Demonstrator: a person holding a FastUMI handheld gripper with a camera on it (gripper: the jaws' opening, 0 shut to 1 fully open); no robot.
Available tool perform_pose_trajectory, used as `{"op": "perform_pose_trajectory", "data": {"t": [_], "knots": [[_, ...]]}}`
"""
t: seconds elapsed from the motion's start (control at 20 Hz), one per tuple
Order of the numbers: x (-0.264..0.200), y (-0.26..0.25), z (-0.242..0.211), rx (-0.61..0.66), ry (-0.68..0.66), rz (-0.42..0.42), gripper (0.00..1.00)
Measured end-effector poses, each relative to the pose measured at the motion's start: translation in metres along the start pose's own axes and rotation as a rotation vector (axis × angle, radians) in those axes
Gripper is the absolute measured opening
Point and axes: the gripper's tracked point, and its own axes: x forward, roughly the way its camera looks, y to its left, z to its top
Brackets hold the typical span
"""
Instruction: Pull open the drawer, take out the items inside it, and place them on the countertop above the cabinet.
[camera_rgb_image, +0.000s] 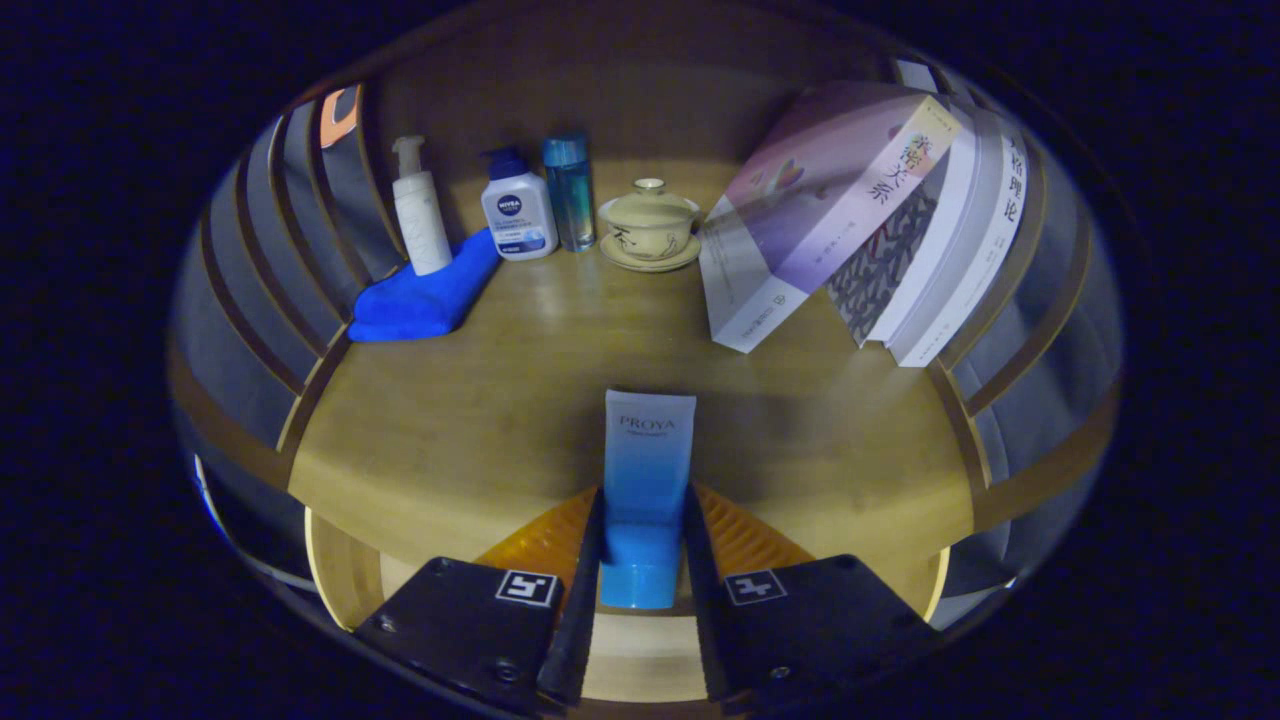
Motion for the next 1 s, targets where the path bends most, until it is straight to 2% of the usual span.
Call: {"op": "perform_pose_trajectory", "data": {"t": [0.3,0.45,0.5,0.65,0.75,0.9,1.0], "knots": [[-0.001,0.001,-0.002,-0.013,-0.093,-0.008,0.52],[-0.002,0.000,0.000,-0.041,-0.169,-0.032,0.53],[-0.003,0.005,0.000,-0.046,-0.203,-0.017,0.54],[-0.022,0.016,0.008,-0.089,-0.331,0.004,0.67],[-0.038,0.019,0.005,-0.126,-0.400,-0.005,0.69],[-0.069,0.025,-0.005,-0.105,-0.492,0.033,0.78],[-0.091,0.015,-0.017,-0.095,-0.553,0.029,0.84]]}}
